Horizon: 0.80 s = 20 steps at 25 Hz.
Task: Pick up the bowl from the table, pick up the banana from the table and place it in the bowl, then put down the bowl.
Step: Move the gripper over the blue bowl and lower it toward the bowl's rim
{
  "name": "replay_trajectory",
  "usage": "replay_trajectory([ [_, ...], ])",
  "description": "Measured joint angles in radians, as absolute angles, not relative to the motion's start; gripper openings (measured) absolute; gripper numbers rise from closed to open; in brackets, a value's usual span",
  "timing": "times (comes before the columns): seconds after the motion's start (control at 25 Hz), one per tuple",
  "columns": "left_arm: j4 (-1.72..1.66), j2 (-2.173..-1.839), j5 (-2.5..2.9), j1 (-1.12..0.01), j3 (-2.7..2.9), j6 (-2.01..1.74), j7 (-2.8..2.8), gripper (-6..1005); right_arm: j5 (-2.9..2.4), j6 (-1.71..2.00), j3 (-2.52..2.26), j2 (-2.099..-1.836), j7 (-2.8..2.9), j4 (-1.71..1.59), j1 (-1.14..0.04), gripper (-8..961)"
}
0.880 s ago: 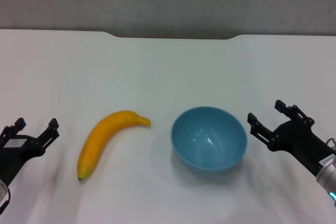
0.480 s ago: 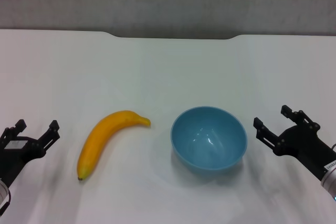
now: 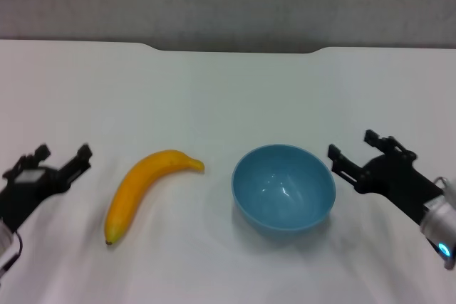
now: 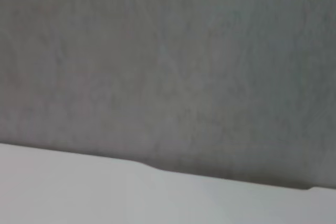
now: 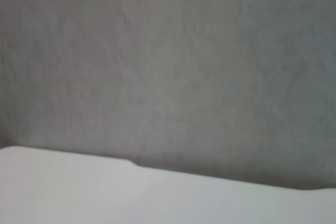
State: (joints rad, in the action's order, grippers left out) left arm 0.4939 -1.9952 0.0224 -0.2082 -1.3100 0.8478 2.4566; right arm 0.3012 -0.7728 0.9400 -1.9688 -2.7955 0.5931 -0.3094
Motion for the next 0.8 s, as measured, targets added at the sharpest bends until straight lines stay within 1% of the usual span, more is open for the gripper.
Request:
replay_trajectory([
  [0.04, 0.628, -1.965, 0.122, -0.183, -1.313, 0.719, 2.336, 907, 0.289, -0.704, 0.940, -1.953, -2.775, 0.648, -0.308, 790],
  [0.08, 0.628, -1.965, 0.122, -0.183, -1.313, 0.719, 2.336, 907, 0.272, -0.614, 0.941, -1.934, -2.751, 0.715, -0.304, 789],
  [0.12, 0.689, -1.955, 0.168, -0.170, -1.316, 0.662, 2.290, 907, 0.254, -0.520, 0.941, -1.913, -2.729, 0.784, -0.300, 788],
  [0.16, 0.761, -1.946, 0.230, -0.153, -1.324, 0.590, 2.234, 907, 0.236, -0.437, 0.945, -1.900, -2.719, 0.847, -0.297, 787],
  [0.2, 0.805, -1.944, 0.276, -0.139, -1.333, 0.541, 2.203, 907, 0.219, -0.366, 0.951, -1.892, -2.714, 0.899, -0.294, 785],
  [0.28, 0.936, -1.945, 0.409, -0.096, -1.360, 0.412, 2.117, 907, 0.173, -0.211, 0.968, -1.885, -2.713, 1.005, -0.286, 783],
  [0.4, 1.110, -1.948, 0.632, -0.046, -1.360, 0.234, 1.948, 907, 0.090, 0.044, 1.001, -1.885, -2.717, 1.165, -0.281, 772],
  [0.44, 1.144, -1.949, 0.684, -0.035, -1.357, 0.208, 1.897, 907, 0.067, 0.142, 1.013, -1.890, -2.718, 1.220, -0.283, 766],
  [0.56, 1.229, -1.949, 0.853, -0.009, -1.359, 0.185, 1.697, 907, 0.050, 0.438, 1.063, -1.916, -2.729, 1.316, -0.317, 751],
  [0.68, 1.235, -1.935, 0.973, -0.019, -1.366, 0.216, 1.521, 907, 0.058, 0.574, 1.090, -1.933, -2.745, 1.339, -0.359, 744],
  [0.76, 1.191, -1.916, 1.214, -0.071, -1.421, 0.310, 1.245, 907, 0.073, 0.621, 1.103, -1.940, -2.760, 1.342, -0.385, 753],
  [0.8, 1.191, -1.916, 1.214, -0.071, -1.421, 0.310, 1.245, 907, 0.095, 0.629, 1.110, -1.941, -2.777, 1.342, -0.393, 757],
])
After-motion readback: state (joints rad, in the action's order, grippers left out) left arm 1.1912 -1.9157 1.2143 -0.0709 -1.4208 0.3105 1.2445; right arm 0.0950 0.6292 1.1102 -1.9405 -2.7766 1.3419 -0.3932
